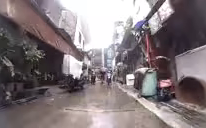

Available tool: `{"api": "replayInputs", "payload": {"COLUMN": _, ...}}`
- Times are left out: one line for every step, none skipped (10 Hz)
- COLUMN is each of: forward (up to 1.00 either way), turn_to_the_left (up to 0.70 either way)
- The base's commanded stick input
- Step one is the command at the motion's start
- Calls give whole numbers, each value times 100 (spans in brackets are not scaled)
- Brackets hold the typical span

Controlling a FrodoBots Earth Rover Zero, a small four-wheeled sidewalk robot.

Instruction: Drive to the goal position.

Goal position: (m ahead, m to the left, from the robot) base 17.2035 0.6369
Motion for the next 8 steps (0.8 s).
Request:
{"api": "replayInputs", "payload": {"forward": 99, "turn_to_the_left": 0}}
{"api": "replayInputs", "payload": {"forward": 99, "turn_to_the_left": 0}}
{"api": "replayInputs", "payload": {"forward": 99, "turn_to_the_left": 0}}
{"api": "replayInputs", "payload": {"forward": 99, "turn_to_the_left": 0}}
{"api": "replayInputs", "payload": {"forward": 99, "turn_to_the_left": 0}}
{"api": "replayInputs", "payload": {"forward": 99, "turn_to_the_left": 0}}
{"api": "replayInputs", "payload": {"forward": 99, "turn_to_the_left": 0}}
{"api": "replayInputs", "payload": {"forward": 99, "turn_to_the_left": 0}}
